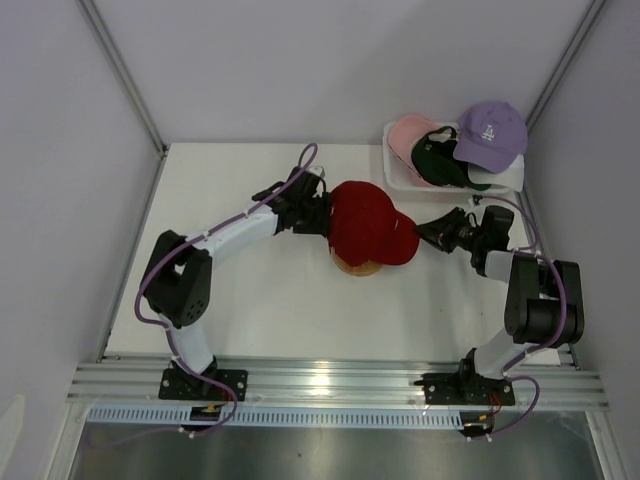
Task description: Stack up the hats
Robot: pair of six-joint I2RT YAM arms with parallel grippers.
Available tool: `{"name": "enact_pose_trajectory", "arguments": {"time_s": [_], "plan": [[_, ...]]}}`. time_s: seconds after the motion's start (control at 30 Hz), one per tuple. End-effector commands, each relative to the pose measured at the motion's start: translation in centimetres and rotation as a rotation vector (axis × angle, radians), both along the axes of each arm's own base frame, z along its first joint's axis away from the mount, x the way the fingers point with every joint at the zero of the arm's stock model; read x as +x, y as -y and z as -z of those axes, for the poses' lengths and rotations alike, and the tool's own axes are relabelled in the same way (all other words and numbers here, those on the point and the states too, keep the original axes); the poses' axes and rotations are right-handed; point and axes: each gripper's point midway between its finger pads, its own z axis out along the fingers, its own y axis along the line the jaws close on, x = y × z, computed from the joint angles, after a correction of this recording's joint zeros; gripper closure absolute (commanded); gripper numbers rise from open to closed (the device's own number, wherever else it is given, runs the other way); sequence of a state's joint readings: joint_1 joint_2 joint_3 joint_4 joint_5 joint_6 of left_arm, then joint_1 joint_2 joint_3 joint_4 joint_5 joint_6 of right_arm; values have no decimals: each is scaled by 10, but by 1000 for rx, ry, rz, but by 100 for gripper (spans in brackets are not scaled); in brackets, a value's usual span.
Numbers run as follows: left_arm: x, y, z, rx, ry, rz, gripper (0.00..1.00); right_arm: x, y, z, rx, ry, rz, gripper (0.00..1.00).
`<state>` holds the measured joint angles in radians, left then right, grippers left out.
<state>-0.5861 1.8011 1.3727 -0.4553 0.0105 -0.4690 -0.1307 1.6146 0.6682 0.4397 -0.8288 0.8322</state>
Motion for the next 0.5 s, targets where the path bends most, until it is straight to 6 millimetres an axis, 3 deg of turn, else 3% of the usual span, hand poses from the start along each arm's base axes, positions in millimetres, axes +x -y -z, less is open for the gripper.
{"name": "enact_pose_trajectory", "arguments": {"time_s": [0.0,0.1,0.27,0.47], "plan": [[9,-8,-24,4,57,-14,47,2,-3,-13,28,16,-15,88],[10,-8,-24,5,60,-12,47,3,-6,-25,82,0,-15,100],[10,-10,-25,10,67,-15,46,4,-5,-39,166,-38,7,100],[10,-15,-24,34,78,-23,46,17,15,-47,205,-34,98,100]]}}
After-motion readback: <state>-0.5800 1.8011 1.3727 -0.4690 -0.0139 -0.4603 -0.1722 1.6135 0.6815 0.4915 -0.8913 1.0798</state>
